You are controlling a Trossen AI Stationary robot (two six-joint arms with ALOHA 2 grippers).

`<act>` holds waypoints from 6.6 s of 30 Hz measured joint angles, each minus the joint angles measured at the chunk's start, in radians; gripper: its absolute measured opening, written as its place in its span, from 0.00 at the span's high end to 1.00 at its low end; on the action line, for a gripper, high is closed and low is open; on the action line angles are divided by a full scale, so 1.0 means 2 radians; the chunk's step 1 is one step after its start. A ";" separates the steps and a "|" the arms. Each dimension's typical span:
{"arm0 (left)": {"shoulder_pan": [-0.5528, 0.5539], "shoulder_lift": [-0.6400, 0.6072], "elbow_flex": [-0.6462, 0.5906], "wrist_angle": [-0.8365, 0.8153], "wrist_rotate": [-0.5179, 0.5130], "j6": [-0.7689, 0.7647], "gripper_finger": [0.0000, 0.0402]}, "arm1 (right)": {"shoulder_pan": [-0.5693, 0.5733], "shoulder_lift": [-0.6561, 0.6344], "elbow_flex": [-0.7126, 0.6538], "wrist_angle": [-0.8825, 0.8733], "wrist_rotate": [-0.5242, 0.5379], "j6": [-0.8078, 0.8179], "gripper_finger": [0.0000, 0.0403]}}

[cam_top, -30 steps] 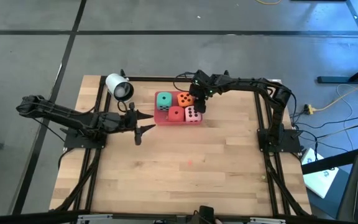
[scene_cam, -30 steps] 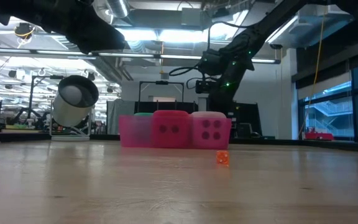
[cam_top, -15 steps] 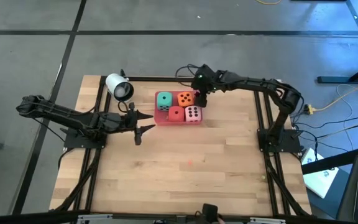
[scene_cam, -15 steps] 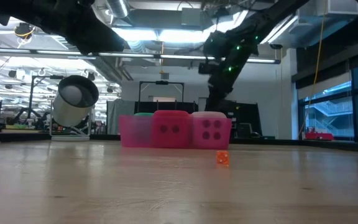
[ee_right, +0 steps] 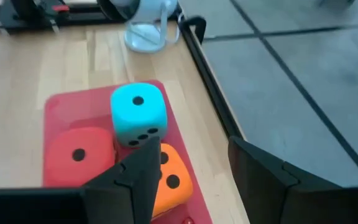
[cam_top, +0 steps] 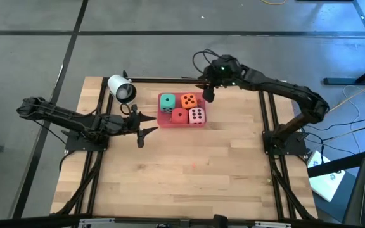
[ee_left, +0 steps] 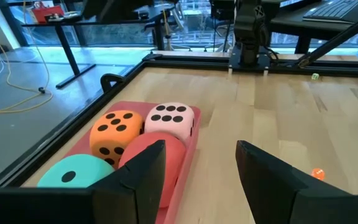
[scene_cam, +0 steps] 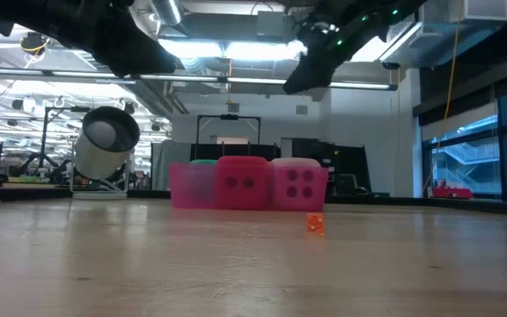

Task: Pick & Place Dice
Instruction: Put the small transparent dice into the pink bin

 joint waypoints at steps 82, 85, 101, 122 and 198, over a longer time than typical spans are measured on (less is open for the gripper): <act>-0.006 0.391 0.125 0.394 0.086 -0.080 0.53 | 0.800 -0.209 -0.243 -0.382 0.063 0.613 0.53; -0.011 0.413 0.145 0.394 0.087 -0.080 0.53 | 0.827 -0.184 -0.243 -0.377 0.058 0.617 0.53; -0.028 0.494 0.240 0.393 0.085 -0.058 0.53 | 0.886 -0.150 -0.244 -0.349 0.107 0.598 0.53; -0.028 0.495 0.241 0.394 0.080 -0.058 0.53 | 0.804 -0.139 -0.259 -0.326 0.126 0.480 0.53; -0.040 0.495 0.240 0.384 0.094 -0.063 0.53 | 0.751 0.056 -0.257 -0.279 -0.101 0.429 0.75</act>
